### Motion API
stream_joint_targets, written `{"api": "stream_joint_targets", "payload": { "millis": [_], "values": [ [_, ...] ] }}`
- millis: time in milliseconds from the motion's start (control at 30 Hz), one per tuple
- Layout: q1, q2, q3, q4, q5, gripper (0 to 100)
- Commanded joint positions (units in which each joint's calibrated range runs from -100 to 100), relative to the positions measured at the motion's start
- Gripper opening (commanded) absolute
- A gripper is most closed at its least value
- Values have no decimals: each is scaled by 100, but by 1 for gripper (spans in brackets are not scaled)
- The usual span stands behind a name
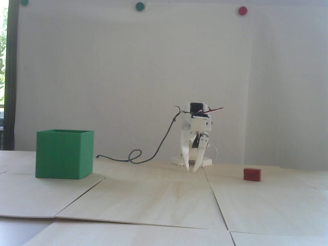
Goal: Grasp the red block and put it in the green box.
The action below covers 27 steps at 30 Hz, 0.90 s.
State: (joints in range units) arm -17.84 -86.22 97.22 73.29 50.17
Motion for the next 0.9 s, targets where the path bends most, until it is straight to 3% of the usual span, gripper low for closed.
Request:
{"api": "stream_joint_targets", "payload": {
  "millis": [0, 400, 633, 867],
  "values": [
    [-809, -28, -131, -205, 28, 3],
    [-2634, 533, -3777, -593, -837, 2],
    [-2691, 3778, -6342, -500, -1050, 2],
    [-3029, 6983, -8471, 579, -1055, 2]
  ]
}}
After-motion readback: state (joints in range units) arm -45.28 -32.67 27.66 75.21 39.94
